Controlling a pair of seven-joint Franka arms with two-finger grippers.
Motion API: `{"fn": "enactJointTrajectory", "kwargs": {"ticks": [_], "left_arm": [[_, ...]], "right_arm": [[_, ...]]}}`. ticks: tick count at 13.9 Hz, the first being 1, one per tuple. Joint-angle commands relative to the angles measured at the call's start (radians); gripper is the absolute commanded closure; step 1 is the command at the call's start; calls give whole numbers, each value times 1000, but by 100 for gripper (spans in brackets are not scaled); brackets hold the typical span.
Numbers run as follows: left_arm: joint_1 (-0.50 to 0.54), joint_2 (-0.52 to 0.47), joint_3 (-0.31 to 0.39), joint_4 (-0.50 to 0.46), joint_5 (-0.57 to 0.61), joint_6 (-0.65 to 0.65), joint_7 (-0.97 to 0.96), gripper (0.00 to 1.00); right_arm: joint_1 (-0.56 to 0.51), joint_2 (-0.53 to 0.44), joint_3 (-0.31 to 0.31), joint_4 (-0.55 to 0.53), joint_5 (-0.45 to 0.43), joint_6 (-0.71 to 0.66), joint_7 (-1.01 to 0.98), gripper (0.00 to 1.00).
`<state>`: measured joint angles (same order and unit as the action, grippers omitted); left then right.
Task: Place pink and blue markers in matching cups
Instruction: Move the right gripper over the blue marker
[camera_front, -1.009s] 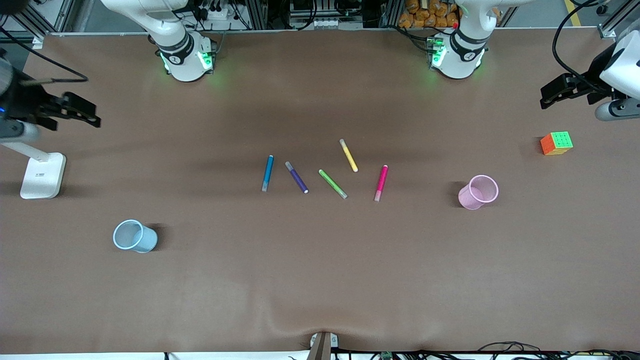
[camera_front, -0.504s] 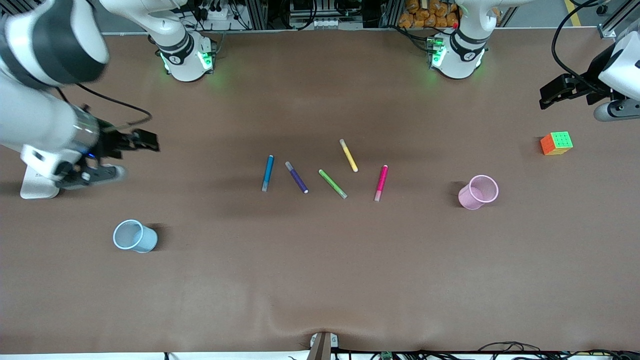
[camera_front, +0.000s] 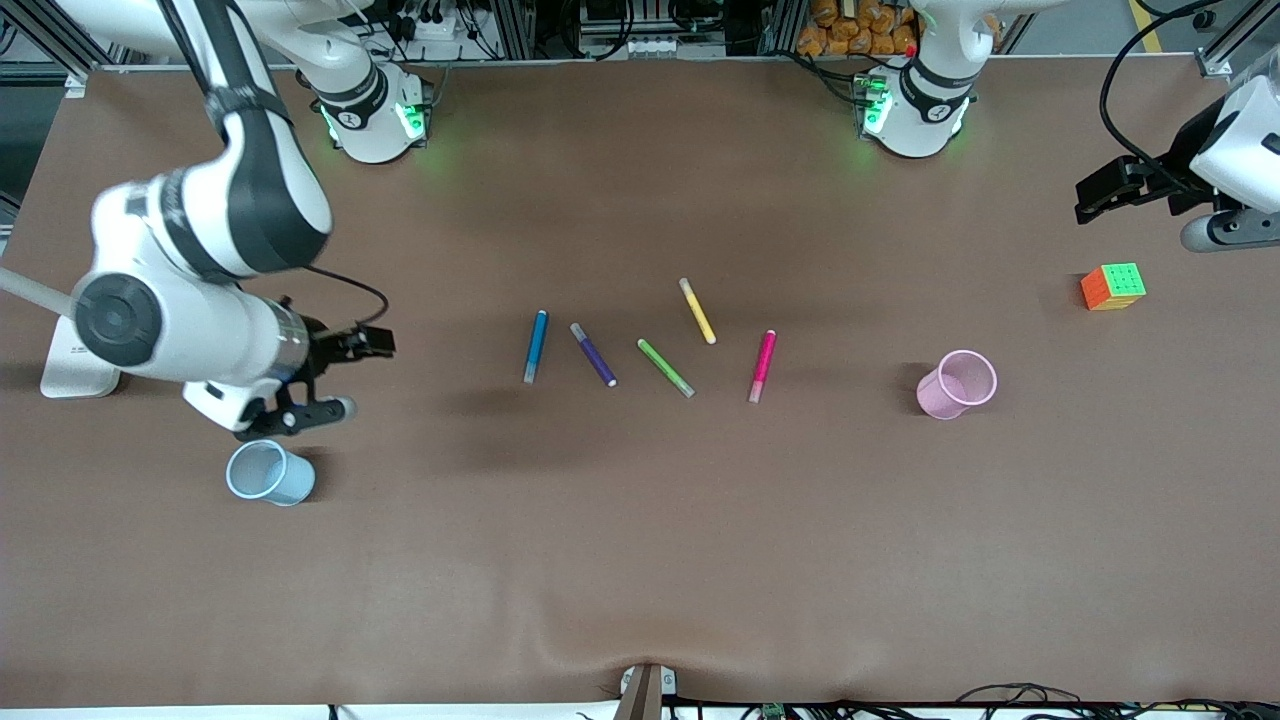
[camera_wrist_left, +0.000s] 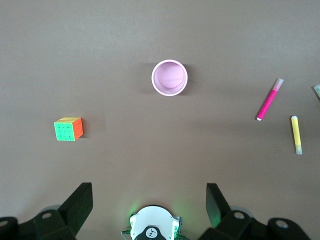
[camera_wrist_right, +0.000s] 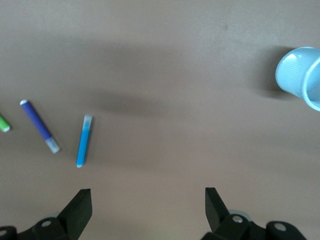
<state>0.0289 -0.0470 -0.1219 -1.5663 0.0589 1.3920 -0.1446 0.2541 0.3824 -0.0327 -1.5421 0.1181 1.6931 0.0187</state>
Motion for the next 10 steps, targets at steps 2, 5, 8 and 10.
{"fn": "enactJointTrajectory", "kwargs": {"ticks": [2,5,8,10], "left_arm": [[5,13,-5,31,7,-21,16,0],[2,25,-5,32,7,-19,16,0],[0,29,-5,31,7,-18,16,0],[2,27,-5,31,7,-18,16,0]], "right_arm": [[46,-2,-9,-116,12,155,99,0],[88,30,-9,-156,11,243,139,0],[164,79,-10,-164,8,281,235,0],[210,90,-12,-218,2,371,288,0]]}}
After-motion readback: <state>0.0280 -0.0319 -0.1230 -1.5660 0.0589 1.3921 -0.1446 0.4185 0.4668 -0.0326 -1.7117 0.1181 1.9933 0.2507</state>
